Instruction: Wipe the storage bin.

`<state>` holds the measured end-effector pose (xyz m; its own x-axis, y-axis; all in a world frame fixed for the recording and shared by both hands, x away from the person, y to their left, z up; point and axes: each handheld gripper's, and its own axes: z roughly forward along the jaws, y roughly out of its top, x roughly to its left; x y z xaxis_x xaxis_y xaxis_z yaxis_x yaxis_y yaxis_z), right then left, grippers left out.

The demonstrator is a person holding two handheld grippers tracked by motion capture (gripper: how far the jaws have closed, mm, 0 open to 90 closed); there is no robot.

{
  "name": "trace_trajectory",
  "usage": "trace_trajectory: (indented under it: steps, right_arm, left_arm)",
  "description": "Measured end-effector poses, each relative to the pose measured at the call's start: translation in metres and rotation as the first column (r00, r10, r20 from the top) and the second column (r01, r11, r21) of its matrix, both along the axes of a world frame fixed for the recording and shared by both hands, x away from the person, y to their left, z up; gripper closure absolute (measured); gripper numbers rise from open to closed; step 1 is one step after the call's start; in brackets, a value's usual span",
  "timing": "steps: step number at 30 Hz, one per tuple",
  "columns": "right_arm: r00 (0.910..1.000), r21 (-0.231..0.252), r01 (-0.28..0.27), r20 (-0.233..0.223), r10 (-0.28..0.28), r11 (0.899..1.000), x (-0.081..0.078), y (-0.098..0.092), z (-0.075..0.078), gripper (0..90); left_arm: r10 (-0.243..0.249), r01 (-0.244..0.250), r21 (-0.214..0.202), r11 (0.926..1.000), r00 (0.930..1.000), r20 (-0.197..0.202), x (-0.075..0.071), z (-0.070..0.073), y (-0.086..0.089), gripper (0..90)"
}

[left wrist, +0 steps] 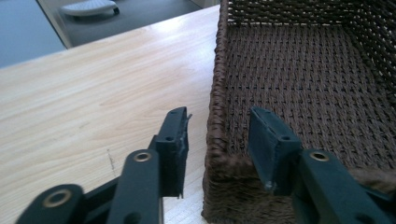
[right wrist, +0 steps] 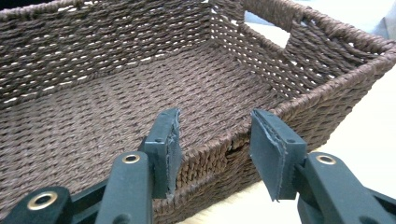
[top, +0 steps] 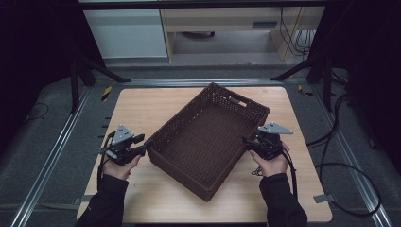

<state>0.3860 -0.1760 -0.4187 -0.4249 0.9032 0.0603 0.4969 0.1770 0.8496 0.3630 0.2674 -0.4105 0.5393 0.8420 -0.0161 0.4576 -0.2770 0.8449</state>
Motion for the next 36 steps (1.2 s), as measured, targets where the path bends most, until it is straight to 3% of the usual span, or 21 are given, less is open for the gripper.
trace_trajectory:
  steps: [3, 5, 11, 16, 22, 28, 31, 36]
  right_arm:
    - [0.9999, -0.002, 0.007, 0.008, -0.007, 1.0, 0.0, 0.001, 0.0, 53.8]
    - [0.9998, -0.012, 0.005, 0.018, -0.005, 1.0, -0.001, 0.002, 0.0, 53.3]
    - [0.9998, 0.013, -0.019, 0.008, 0.019, 1.0, -0.006, 0.006, 0.004, 44.2]
    - [0.9994, -0.028, -0.035, -0.009, 0.035, 0.999, -0.006, 0.014, 0.001, 45.4]
    - [0.9995, -0.058, -0.032, 0.003, 0.032, 0.998, -0.005, 0.015, -0.001, 48.1]
    - [0.9994, -0.058, -0.029, 0.019, 0.03, 0.998, 0.001, 0.014, -0.003, 48.9]
    - [0.9994, -0.054, -0.026, 0.02, 0.027, 0.998, 0.0, 0.014, -0.003, 47.0]
    - [0.9995, -0.032, -0.027, 0.017, 0.028, 0.999, -0.004, 0.015, 0.0, 39.6]
  left_arm:
    - [-0.027, 0.027, 0.005, 0.9996, 0.9996, 0.001, -0.002, 0.0, -0.001, 70.4]
    - [-0.024, 0.024, 0.021, 0.9995, 0.9997, 0.002, -0.004, 0.0, -0.003, 70.8]
    - [-0.023, 0.023, -0.007, 0.9997, 0.9997, -0.005, -0.017, -0.001, -0.004, 71.9]
    - [-0.034, 0.034, -0.005, 0.9994, 0.9994, 0.001, -0.03, -0.001, -0.006, 71.6]
    - [-0.026, 0.026, -0.014, 0.9996, 0.9996, 0.01, -0.021, 0.004, -0.004, 67.5]
    - [-0.068, 0.068, 0.009, 0.9976, 0.9976, -0.013, -0.012, -0.002, -0.011, 71.8]
    - [-0.064, 0.064, 0.044, 0.997, 0.998, -0.002, -0.015, -0.003, -0.016, 79.3]
    - [-0.062, 0.062, 0.024, 0.9978, 0.9981, -0.001, -0.026, -0.005, -0.014, 79.4]
